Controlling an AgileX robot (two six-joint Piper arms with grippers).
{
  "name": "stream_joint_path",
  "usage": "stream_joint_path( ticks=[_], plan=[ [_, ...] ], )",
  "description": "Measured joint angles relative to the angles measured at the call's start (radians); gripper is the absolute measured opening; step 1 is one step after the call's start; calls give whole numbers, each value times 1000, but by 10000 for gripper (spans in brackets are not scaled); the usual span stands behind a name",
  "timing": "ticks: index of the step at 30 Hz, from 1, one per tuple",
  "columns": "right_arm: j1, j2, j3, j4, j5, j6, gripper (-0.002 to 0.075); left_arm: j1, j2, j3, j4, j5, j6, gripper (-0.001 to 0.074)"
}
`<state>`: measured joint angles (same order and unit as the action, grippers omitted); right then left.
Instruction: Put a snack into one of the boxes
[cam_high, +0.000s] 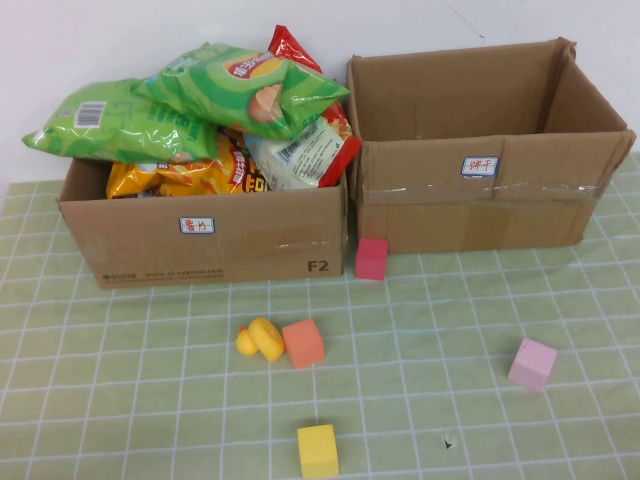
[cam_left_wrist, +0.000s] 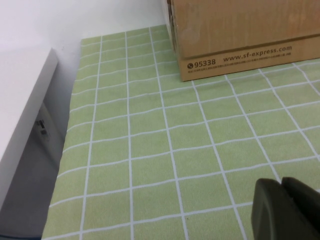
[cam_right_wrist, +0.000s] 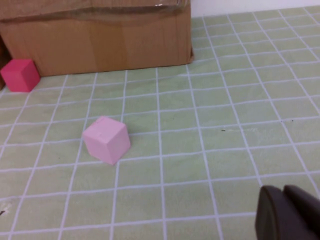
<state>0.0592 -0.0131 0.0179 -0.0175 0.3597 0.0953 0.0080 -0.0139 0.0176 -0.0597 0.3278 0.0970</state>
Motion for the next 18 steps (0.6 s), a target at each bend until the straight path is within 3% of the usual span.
stream_joint_path(
  ticks=[18],
  plan=[
    [6, 0, 0, 0, 0, 2, 11, 0, 0, 0, 0, 0, 0, -2]
  ],
)
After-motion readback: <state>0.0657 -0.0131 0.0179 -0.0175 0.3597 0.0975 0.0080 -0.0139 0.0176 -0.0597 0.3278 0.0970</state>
